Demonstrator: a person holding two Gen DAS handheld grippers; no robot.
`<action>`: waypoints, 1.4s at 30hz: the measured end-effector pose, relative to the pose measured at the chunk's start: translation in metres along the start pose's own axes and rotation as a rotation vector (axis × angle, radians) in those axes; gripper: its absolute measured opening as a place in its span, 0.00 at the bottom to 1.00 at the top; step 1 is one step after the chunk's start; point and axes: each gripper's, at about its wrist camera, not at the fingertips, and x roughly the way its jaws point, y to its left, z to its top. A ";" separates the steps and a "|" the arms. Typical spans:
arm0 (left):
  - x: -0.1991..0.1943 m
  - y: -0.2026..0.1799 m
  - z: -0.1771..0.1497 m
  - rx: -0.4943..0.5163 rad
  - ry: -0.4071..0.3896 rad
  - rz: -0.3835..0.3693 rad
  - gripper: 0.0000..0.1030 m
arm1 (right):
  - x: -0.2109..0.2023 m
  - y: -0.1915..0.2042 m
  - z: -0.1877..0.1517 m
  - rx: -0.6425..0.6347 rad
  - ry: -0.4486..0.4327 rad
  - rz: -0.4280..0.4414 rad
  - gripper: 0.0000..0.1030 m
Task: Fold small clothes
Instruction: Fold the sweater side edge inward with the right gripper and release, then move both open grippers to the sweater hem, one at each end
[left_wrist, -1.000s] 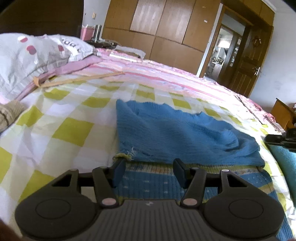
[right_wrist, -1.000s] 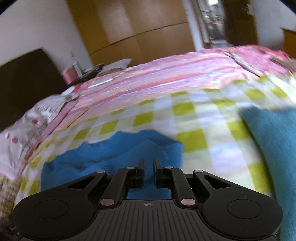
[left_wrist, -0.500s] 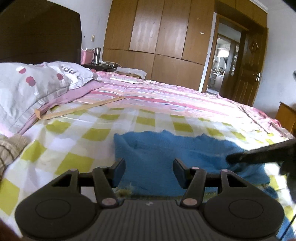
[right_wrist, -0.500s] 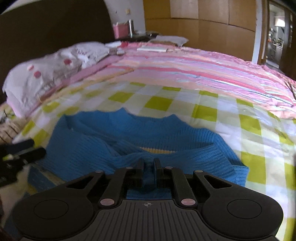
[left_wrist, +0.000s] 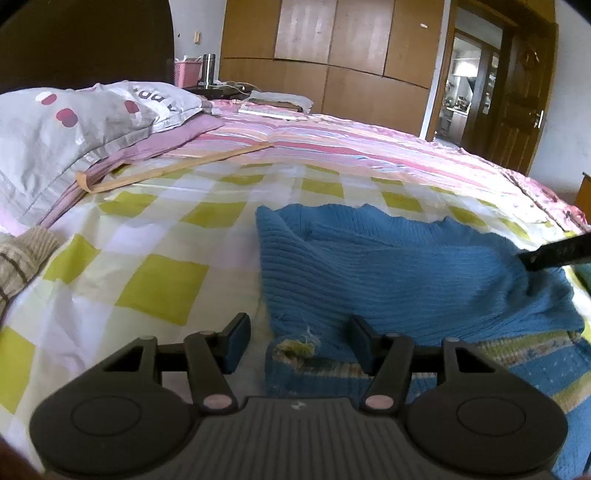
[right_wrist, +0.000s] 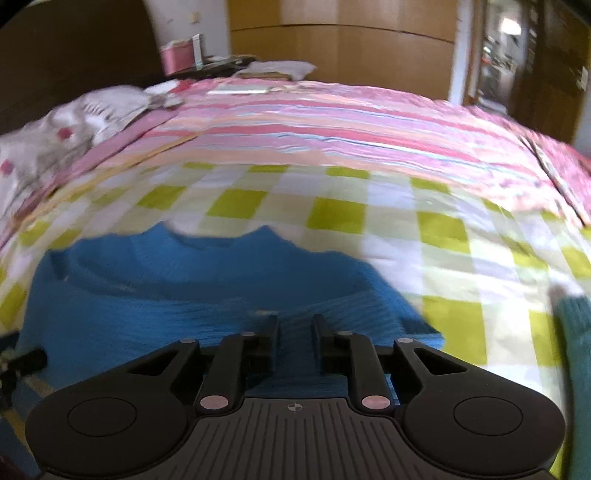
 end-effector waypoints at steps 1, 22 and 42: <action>0.000 0.000 -0.001 0.003 -0.001 -0.001 0.62 | -0.004 -0.005 0.000 0.026 -0.014 0.009 0.18; -0.001 0.003 0.000 -0.008 -0.007 0.002 0.62 | -0.028 -0.058 -0.032 0.222 0.041 -0.038 0.24; -0.001 0.014 0.002 -0.041 0.003 0.059 0.65 | -0.037 -0.064 -0.038 0.266 0.107 0.000 0.05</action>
